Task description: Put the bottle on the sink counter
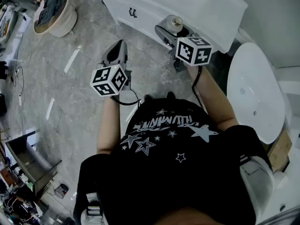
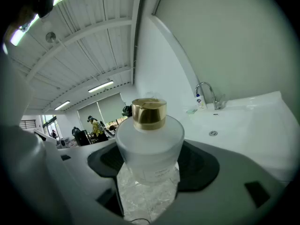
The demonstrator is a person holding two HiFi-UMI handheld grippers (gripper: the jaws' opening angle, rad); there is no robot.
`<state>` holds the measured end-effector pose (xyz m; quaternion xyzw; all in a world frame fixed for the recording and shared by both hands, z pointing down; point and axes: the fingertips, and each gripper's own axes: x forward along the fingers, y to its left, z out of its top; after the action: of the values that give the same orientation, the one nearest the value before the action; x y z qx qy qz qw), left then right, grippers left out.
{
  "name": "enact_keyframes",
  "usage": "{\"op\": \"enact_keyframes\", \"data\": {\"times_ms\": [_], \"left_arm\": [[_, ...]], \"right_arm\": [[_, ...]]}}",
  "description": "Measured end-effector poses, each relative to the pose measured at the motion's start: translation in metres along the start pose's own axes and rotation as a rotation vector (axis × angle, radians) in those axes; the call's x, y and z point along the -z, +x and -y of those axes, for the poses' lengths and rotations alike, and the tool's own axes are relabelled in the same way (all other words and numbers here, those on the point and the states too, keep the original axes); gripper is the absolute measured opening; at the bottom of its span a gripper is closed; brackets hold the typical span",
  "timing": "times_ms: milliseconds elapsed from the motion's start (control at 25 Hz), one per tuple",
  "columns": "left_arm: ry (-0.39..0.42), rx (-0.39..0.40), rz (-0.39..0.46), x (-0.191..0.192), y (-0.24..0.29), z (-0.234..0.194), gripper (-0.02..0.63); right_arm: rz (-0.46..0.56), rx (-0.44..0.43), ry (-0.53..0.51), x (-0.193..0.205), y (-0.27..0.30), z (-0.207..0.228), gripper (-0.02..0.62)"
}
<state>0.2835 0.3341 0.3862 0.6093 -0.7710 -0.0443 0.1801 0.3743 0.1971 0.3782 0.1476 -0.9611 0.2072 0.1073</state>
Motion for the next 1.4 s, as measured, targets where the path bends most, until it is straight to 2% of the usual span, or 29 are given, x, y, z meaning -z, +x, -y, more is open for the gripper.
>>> {"op": "enact_keyframes", "data": {"times_ms": [480, 920, 1200, 1400], "left_arm": [[-0.014, -0.017, -0.013, 0.012, -0.002, -0.008, 0.008], [-0.028, -0.068, 0.008, 0.01, -0.035, -0.072, 0.008], [-0.053, -0.095, 0.007, 0.008, -0.029, -0.106, 0.008], [-0.063, -0.123, -0.003, 0.004, -0.003, -0.136, 0.008]], "right_arm": [[-0.01, -0.024, 0.001, 0.01, 0.012, -0.003, 0.318], [-0.003, -0.041, -0.011, 0.016, 0.054, -0.039, 0.318], [-0.023, -0.047, -0.006, 0.013, 0.09, -0.039, 0.318], [-0.048, -0.045, -0.003, 0.008, 0.139, -0.019, 0.318]]}}
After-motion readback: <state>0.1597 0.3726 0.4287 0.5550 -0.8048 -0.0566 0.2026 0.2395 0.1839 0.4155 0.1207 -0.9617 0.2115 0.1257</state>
